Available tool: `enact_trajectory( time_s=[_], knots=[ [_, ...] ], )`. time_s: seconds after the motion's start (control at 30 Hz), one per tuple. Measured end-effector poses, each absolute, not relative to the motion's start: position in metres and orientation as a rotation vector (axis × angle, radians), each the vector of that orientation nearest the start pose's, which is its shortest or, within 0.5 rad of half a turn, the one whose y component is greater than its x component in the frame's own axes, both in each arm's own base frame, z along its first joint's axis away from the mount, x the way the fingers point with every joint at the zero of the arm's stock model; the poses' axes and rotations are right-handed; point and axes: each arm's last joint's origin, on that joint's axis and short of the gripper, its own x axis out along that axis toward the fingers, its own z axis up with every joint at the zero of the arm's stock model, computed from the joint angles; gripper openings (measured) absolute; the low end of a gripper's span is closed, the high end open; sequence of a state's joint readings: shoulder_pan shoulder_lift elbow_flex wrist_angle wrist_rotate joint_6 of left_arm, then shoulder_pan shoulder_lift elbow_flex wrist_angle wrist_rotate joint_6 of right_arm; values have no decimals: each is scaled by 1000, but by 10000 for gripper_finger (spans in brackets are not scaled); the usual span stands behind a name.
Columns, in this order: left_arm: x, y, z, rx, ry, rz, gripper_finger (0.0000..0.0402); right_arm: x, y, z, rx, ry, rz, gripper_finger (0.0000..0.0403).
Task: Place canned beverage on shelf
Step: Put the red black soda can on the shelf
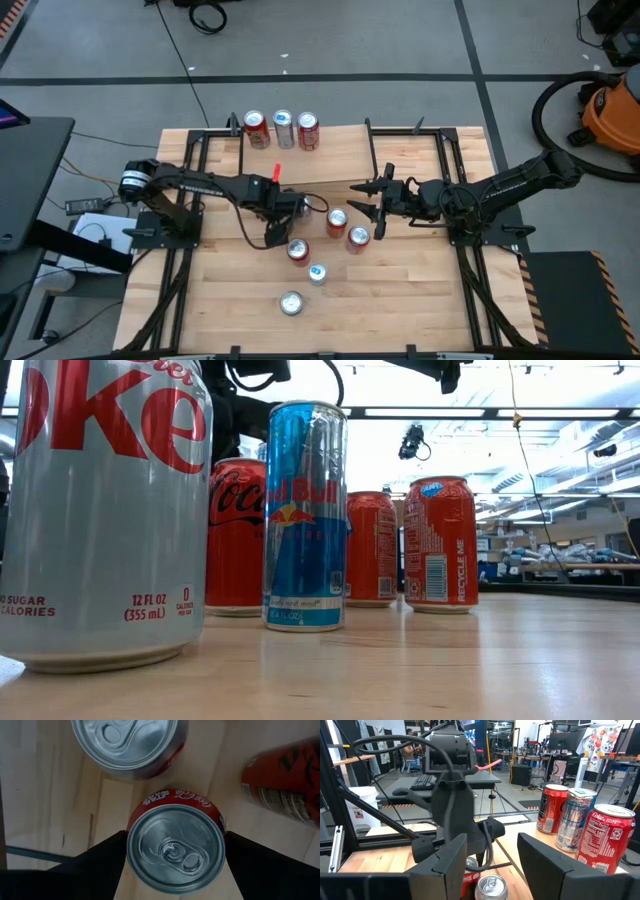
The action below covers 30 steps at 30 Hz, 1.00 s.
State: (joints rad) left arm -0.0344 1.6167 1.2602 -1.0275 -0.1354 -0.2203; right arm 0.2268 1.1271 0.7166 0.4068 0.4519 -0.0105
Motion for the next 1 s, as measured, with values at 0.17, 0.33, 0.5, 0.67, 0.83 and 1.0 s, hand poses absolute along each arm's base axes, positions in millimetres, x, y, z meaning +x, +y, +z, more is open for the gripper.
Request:
enact_trajectory(
  time_s=[0.17, 0.33, 0.5, 0.67, 0.83, 1.0],
  knots=[
    [300, 3, 244, -100, 1375, 204, 318, 246, 44, 299, -11, 4, -225, 185],
    [299, 7, 244, -97, 1382, 197, 318, 246, 44, 299, -10, 5, -225, 185],
    [302, 7, 244, -28, 1361, 148, 318, 246, 44, 299, -9, 2, -225, 185],
    [302, 7, 244, 52, 1362, 128, 319, 246, 44, 299, -9, 2, -225, 185],
    [299, 7, 243, 97, 1400, 108, 338, 246, 44, 299, -10, 2, -225, 185],
    [299, 7, 243, 153, 1398, 125, 393, 246, 44, 299, -10, 2, -225, 185]
  ],
)
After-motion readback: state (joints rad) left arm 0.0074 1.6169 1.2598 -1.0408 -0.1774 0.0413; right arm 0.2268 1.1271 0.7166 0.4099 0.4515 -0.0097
